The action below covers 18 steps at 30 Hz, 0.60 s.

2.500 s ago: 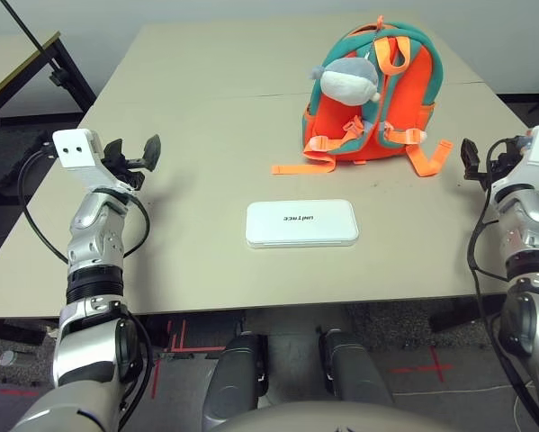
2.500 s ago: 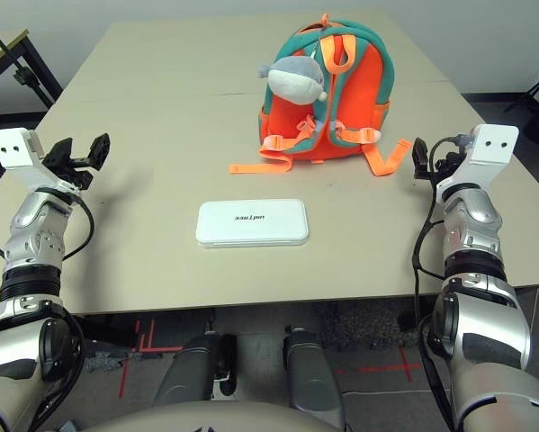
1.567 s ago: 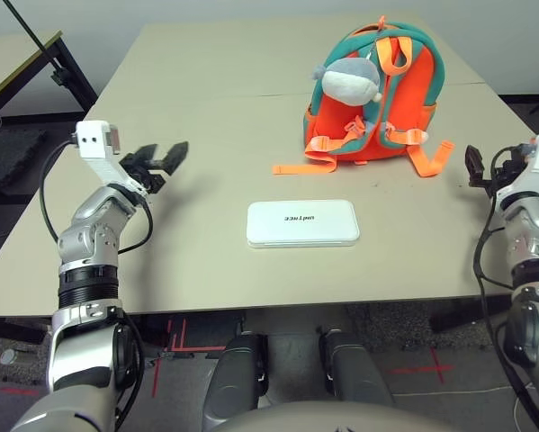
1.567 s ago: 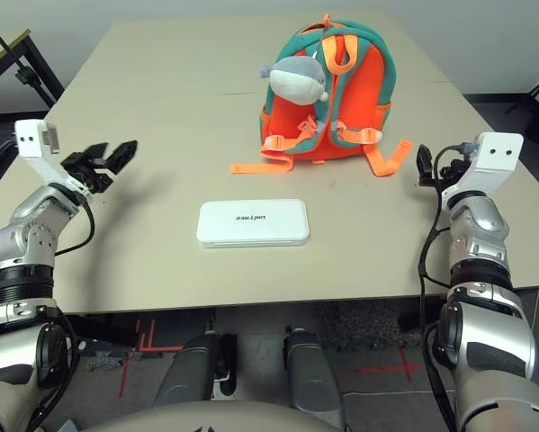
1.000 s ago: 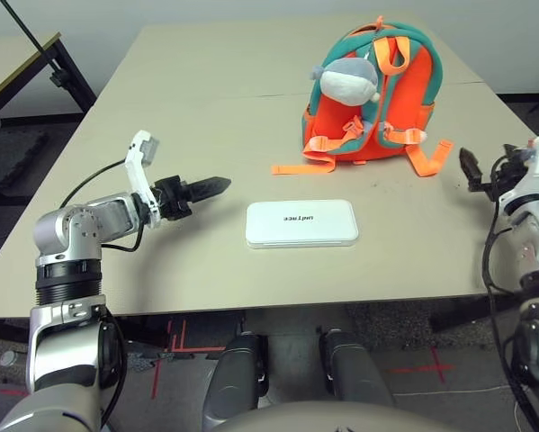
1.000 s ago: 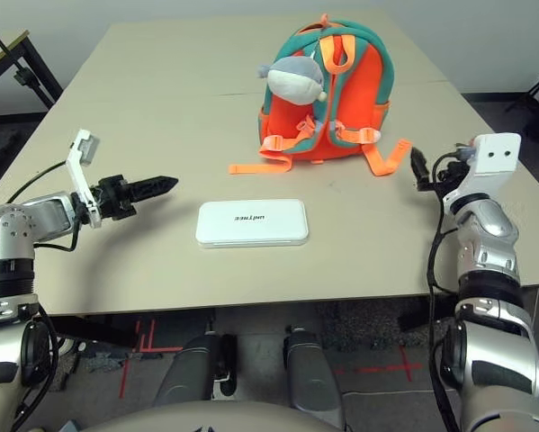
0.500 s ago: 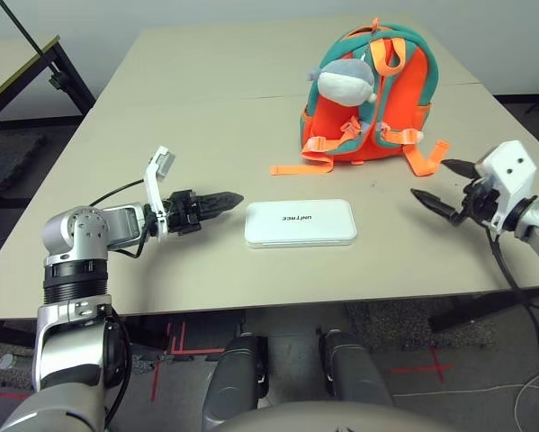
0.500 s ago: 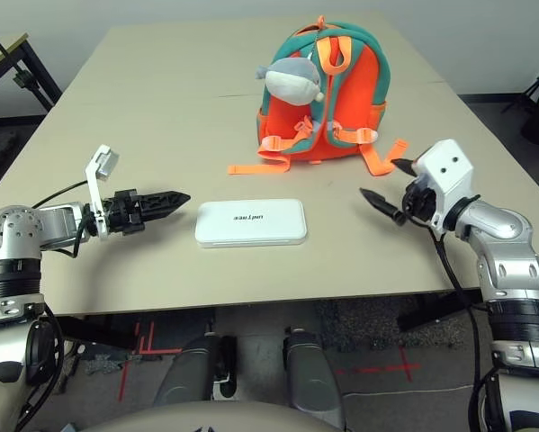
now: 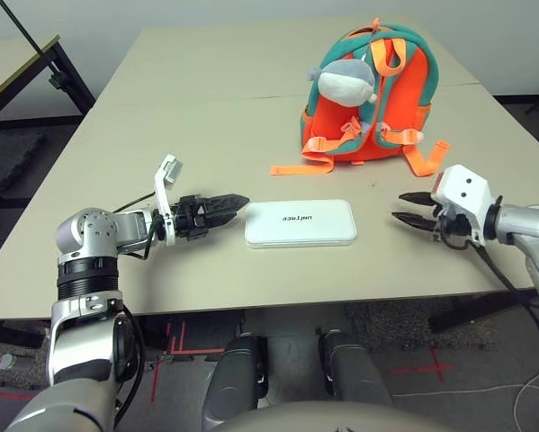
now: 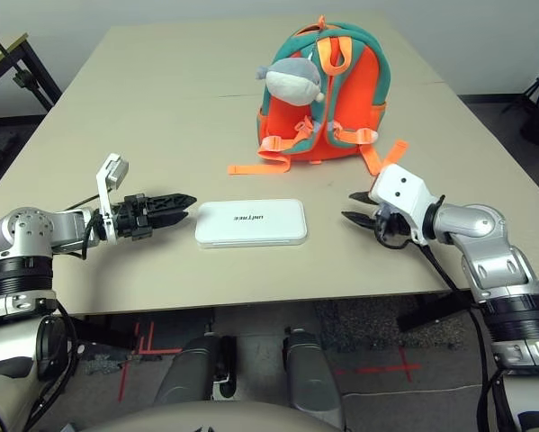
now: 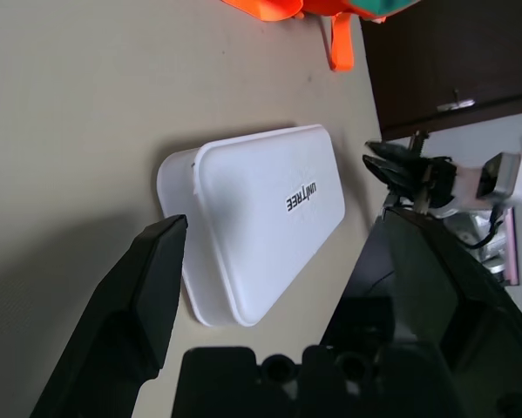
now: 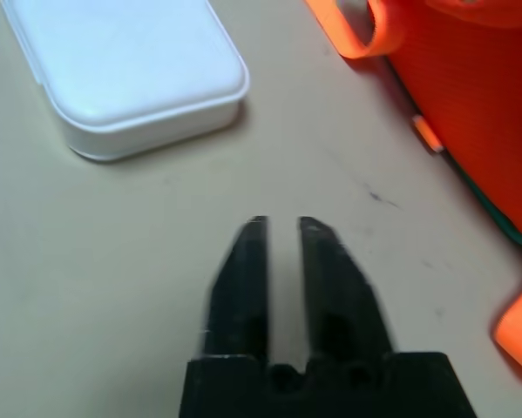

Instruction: Put the pencil case into the backpack and zip it.

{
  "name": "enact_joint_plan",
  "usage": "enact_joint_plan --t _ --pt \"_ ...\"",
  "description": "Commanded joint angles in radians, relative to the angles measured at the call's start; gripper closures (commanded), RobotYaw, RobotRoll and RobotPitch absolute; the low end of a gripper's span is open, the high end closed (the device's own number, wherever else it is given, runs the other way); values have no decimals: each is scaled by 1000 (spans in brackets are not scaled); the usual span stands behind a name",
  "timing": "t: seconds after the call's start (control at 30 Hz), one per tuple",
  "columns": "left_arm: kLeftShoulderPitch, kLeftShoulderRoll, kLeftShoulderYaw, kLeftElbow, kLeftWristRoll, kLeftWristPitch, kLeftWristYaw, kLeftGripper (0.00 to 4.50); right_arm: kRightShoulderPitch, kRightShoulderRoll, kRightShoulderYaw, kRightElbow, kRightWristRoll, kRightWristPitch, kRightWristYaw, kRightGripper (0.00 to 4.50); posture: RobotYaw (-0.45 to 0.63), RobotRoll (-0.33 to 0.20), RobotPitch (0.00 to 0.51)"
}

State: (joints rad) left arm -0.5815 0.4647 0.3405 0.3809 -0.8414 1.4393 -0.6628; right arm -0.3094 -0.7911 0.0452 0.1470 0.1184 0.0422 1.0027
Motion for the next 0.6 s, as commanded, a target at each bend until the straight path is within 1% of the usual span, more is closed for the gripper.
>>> enact_joint_plan --t 0.03,0.17,0.27,0.47,0.6 --pt "-10 0 -11 45 14 0 -9 0 -13 11 25 7 -15 -11 11 4452 -147 0 96" --pt "-31 2 -16 97 5 26 -26 0 -19 20 44 20 -31 -20 15 4452 -155 0 95" --pt "-30 15 -37 94 3 51 -48 0 -19 24 48 29 -40 -28 16 4452 -157 0 95" --pt "-43 45 -66 131 32 52 -66 0 -23 30 51 57 -55 -49 19 4452 -153 0 93" --pt "-65 55 -89 188 62 71 -55 0 -31 35 52 77 -65 -65 20 4452 -153 0 95"
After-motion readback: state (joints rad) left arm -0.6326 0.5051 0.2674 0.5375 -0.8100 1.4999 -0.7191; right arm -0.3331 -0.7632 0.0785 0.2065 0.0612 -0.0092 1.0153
